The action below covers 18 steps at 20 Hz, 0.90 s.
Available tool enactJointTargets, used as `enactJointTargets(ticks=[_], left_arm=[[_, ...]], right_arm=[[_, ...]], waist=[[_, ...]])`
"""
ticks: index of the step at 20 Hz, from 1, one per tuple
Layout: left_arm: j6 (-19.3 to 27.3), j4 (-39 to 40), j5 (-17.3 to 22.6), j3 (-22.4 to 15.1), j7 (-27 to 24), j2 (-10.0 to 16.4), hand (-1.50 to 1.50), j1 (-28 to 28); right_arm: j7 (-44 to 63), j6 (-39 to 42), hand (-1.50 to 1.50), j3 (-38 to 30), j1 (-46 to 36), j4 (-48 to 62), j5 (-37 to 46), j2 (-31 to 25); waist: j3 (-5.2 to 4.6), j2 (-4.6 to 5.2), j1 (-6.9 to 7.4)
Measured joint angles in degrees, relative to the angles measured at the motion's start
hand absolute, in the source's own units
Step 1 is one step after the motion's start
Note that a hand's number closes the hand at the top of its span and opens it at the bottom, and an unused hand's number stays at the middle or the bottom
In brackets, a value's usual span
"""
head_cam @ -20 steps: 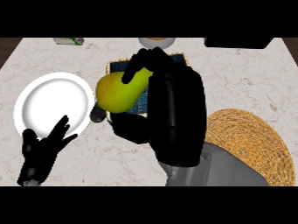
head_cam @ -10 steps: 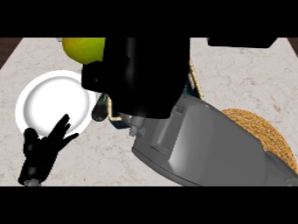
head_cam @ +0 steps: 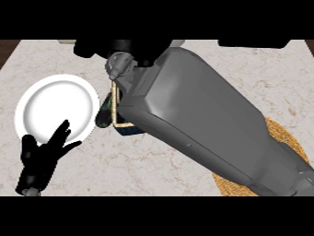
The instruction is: Pick the pear from the placemat and place it in the basket
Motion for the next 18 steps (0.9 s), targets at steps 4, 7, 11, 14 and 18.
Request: enactJointTargets(ticks=[4,7,11,14,18], left_arm=[[-0.18,-0.09,0.29,0.37,0.09,-0.02,0.00,0.02],[0.09,0.11,-0.12,0.42,-0.04,-0.15,0.00,0.07],[-0.18,0.66,0.24,1.15,0.16,-0.01,0.00,-0.03],[-0.56,0.56,0.42,1.34,-0.45,-0.09,0.00,0.50],[-0.83,0.31,0.85,2.19,-1.32,0.19,0.00,1.86]], right_arm=[[-2.21,-3.83,1.50,-2.40,1.63,2.85,-2.39,0.01],[-3.58,-7.21,1.50,-2.71,3.18,4.08,-4.18,0.04],[-5.09,-11.45,1.50,-1.98,5.18,5.83,-5.97,0.10],[-5.89,-14.65,1.50,-0.46,6.81,6.73,-6.76,0.13],[-4.98,-14.70,1.50,-1.07,9.01,11.24,-1.67,-0.11]], waist=[[0.05,0.24,-0.06],[0.16,0.24,-0.19],[0.20,0.16,-0.61],[0.19,0.04,-0.84],[0.17,-0.20,-2.14]])
